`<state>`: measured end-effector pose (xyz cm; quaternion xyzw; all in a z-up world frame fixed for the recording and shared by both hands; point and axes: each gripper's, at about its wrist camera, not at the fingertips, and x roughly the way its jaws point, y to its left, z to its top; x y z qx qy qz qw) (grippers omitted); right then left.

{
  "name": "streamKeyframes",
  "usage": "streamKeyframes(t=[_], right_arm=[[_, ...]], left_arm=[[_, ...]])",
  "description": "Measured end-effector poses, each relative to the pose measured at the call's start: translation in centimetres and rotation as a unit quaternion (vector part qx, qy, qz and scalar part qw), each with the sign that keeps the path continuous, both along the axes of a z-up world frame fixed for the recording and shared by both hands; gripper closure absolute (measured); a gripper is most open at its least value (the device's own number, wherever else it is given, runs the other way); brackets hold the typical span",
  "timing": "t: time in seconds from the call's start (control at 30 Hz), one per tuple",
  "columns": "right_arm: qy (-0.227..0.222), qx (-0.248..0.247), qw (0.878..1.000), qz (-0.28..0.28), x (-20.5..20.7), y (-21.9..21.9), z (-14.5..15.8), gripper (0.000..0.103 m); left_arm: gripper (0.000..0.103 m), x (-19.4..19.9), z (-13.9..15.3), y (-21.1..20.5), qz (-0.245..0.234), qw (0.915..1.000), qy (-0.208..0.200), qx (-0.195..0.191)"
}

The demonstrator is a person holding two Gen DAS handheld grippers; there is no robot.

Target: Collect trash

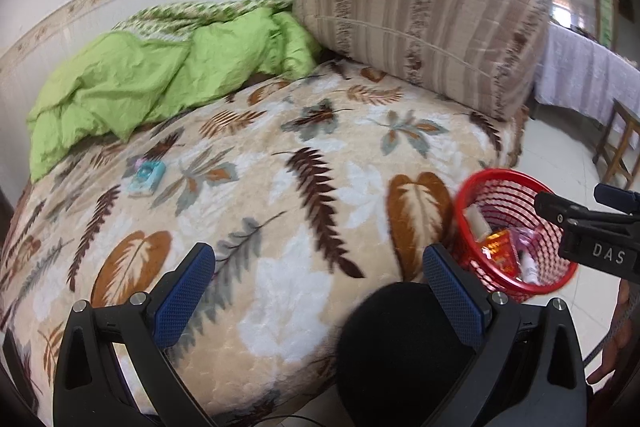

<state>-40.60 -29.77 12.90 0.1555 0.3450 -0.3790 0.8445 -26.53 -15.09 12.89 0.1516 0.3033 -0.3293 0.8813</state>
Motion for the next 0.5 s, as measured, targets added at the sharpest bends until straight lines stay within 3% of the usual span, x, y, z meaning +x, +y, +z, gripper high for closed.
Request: streamKeyframes(t=[0.23,0.4,0.5], right_arm=[[0.001,-0.003,0.996,0.090,7.2,1.1,0.4,0.003],[0.001,-0.002,0.986,0.168,14.7,3.4,-0.3,0.003],[0.008,0.014,0.979,0.205,19.7,4.9,-2.0,0.003]], left_arm=[[0.000,6.1,-0.9,5.0,0.103,0.9929,0.054,-0.021],[0.000,11.2,-2.8,10.0,0.204,0.9741,0.093,-0.028],[0.000,14.2,-4.4,12.5,0.262,0.9594,0.103,-0.012]])
